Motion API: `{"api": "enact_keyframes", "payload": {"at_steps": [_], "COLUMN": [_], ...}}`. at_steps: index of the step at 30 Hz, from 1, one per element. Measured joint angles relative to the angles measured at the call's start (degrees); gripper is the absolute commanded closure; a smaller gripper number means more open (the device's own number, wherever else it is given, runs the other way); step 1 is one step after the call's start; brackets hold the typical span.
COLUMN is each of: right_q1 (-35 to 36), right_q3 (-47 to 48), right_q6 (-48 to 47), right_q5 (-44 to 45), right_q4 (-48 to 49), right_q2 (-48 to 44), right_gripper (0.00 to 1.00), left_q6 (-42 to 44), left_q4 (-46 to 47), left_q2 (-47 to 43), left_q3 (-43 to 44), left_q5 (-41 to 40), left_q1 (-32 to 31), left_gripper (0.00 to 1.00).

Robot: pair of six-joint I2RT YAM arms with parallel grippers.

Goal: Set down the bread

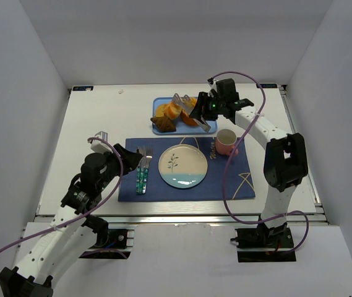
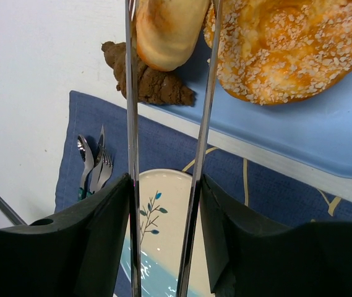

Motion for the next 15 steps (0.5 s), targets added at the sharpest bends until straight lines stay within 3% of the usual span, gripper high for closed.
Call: {"api": "enact_keyframes", "payload": {"at_steps": [15], "right_q1": [0.3], "right_q3": [0.0], "right_q6": [1.6], "right_q5": [0.0], "right_q4": [-0.2], "right_q2": [0.0], "right_gripper": [0.52], "left_q6": [0.0], "left_q4": [-1.0], "left_q2": [-1.0], "left_q3": [0.0], "left_q5": [-0.5], "left_q1": [0.0], "left_gripper": [0.38]}}
